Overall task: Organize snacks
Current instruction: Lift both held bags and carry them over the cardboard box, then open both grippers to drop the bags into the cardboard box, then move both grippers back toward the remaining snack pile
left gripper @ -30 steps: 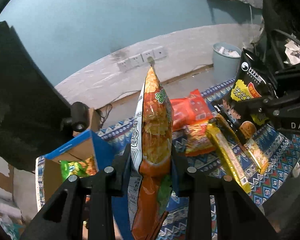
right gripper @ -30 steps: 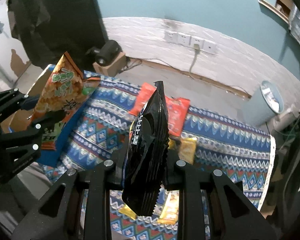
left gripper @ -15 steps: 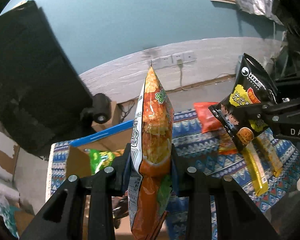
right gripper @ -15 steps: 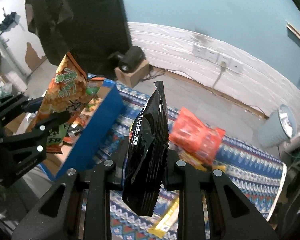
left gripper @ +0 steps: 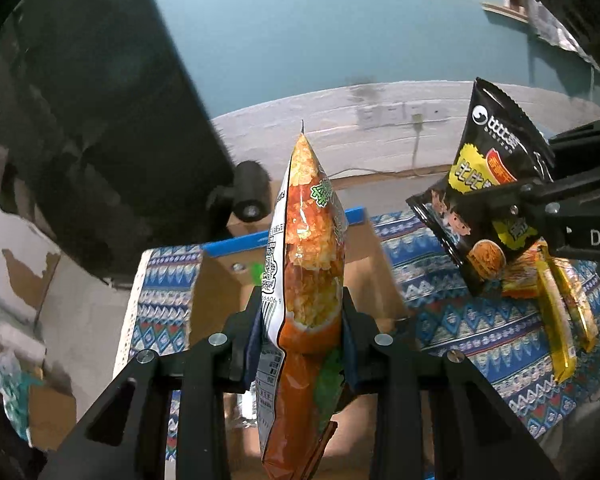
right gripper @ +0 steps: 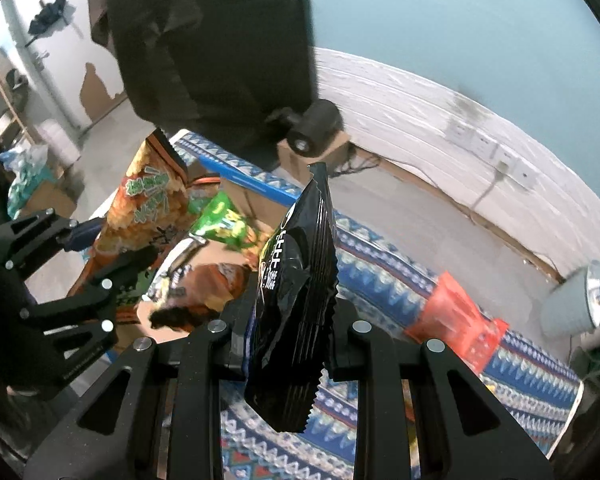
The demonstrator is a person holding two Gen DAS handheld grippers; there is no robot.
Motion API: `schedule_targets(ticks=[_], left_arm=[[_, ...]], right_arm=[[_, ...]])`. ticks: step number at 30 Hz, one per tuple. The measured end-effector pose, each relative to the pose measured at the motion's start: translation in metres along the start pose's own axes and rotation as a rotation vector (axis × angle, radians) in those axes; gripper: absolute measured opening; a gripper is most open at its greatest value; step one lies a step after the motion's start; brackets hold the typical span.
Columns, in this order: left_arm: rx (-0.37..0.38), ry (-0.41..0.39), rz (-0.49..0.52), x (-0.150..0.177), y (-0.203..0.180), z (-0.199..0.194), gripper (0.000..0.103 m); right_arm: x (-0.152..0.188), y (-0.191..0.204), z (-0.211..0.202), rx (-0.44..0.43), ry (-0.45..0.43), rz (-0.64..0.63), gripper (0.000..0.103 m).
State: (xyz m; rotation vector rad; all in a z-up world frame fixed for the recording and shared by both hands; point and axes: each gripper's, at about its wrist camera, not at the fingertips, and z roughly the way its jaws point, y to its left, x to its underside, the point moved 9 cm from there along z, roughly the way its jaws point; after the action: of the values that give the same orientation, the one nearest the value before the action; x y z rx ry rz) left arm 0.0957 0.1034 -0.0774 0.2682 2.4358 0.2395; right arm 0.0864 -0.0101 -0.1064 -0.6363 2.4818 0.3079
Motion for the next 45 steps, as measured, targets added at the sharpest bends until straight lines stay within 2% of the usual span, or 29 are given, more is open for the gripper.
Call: schedule_targets(ticks=[7,17,19,20,21,22,23,25,32,35,45], left_arm=[[-0.029,0.029,-0.048,0.014,0.031,0.010,0.034],[-0.082,0.105,-0.116,0.032,0.066,0.039,0.035],[-0.085,0.114,-0.132,0.033,0.071,0.041,0.037],[-0.089,0.116,-0.136,0.033,0.072,0.042,0.040],[-0.102,0.117,-0.136,0.033,0.074,0.042,0.041],[-0.119,0.114,-0.132,0.034,0.076,0.041,0.047],[-0.129,0.113,-0.130,0.033,0.077,0.041,0.058],[-0.151,0.103,-0.128,0.033,0.080,0.039,0.067],[-0.146,0.092,-0.114,0.028,0.071,0.033,0.075],[-0.131,0.087,-0.098,0.024,0.062,0.030,0.076],[-0.097,0.051,-0.032,0.007,0.022,0.014,0.078]], right_arm=[[-0.024,0.028,0.033,0.013,0.028,-0.057,0.023],[-0.023,0.041,0.077,0.050,0.091,-0.097,0.025],[-0.023,0.045,0.079,0.051,0.091,-0.099,0.030],[-0.023,0.046,0.080,0.049,0.092,-0.097,0.043],[-0.023,0.048,0.080,0.049,0.092,-0.097,0.049],[-0.023,0.049,0.079,0.050,0.090,-0.100,0.057],[-0.023,0.049,0.077,0.054,0.084,-0.104,0.057],[-0.023,0.048,0.076,0.055,0.082,-0.102,0.057],[-0.016,0.040,0.058,0.060,0.060,-0.082,0.061],[-0.012,0.034,0.049,0.076,0.052,-0.080,0.065],[0.010,0.005,0.019,0.108,0.039,-0.061,0.066]])
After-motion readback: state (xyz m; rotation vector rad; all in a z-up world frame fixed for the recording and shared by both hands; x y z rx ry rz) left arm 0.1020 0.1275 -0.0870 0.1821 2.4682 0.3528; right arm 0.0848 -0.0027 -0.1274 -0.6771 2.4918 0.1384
